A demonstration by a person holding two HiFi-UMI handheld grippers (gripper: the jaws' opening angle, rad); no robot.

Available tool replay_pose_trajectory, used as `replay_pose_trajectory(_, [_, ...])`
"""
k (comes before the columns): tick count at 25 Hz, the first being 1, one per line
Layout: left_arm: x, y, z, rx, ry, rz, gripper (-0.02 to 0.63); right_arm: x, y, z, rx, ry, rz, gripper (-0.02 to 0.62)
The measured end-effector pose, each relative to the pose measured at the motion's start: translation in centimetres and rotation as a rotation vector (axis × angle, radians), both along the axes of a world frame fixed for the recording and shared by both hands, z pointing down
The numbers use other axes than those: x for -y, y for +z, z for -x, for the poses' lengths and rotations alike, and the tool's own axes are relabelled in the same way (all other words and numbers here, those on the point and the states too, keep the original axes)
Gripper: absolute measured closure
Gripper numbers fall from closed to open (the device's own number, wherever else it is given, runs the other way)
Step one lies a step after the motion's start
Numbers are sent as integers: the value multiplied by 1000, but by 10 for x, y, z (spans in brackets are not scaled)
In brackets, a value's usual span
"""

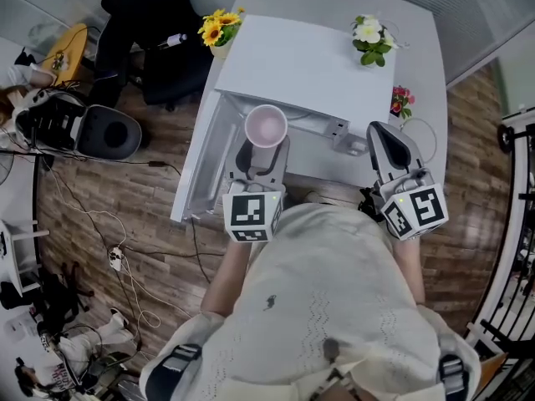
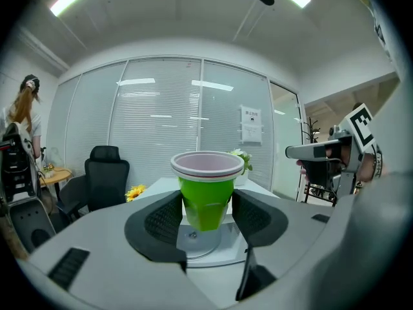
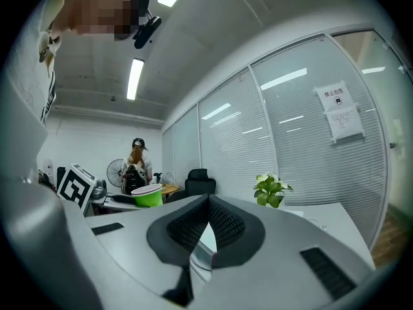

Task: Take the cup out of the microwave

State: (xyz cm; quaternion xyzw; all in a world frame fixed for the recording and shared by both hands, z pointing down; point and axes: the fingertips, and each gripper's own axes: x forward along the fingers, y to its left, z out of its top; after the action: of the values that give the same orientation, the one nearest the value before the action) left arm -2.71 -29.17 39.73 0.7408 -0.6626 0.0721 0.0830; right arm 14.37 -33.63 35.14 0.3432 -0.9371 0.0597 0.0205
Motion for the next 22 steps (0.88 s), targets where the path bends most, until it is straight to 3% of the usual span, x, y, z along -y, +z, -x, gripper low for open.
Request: replay_pose_trajectory(22, [-3,6,0,11,11,30,343,-3,-8,1,-16,1,-9,589])
